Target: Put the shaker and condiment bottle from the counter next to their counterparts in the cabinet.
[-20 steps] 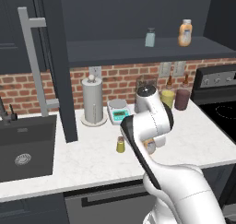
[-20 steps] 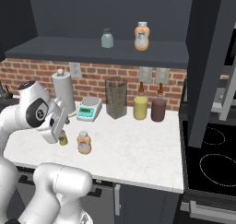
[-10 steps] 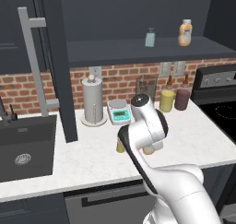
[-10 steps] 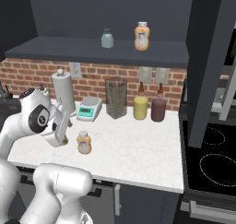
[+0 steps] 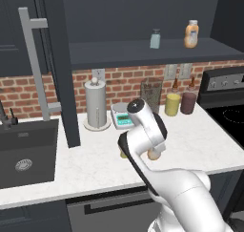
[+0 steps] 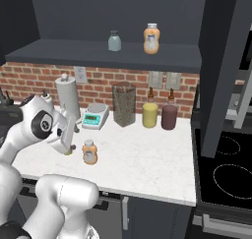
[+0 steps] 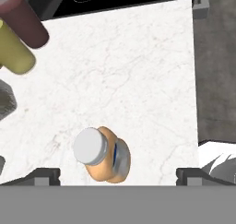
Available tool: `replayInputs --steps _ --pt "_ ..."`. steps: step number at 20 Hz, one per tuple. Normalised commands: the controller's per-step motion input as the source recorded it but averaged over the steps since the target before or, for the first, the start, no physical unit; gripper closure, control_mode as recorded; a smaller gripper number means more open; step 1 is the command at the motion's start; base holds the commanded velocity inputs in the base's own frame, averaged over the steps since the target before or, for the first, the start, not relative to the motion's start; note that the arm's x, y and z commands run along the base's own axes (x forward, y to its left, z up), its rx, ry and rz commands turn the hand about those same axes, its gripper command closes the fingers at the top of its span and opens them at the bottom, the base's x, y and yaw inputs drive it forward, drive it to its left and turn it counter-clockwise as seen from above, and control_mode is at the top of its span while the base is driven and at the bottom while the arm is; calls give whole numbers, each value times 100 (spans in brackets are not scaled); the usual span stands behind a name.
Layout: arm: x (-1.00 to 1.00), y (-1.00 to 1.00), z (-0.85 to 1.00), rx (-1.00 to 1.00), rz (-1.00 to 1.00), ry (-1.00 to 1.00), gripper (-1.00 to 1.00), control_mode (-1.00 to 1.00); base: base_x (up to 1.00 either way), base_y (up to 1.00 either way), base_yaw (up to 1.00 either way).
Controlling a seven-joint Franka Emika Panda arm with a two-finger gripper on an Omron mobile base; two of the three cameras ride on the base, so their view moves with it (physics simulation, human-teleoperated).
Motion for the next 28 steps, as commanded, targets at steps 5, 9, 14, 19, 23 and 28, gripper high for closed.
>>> replayInputs --steps 5,9,14,19,23,28 --pt "4 0 -5 0 1 3 -100 -100 0 0 0" --pt "0 -11 -17 0 3 3 -100 -100 0 0 0" --pt "0 -13 -35 0 3 0 -100 -100 0 0 0" --pt "0 -9 -36 0 4 0 -100 -100 0 0 0" --pt "1 -3 -25 0 4 0 -100 -100 0 0 0" --pt "10 0 -14 0 4 0 -100 -100 0 0 0"
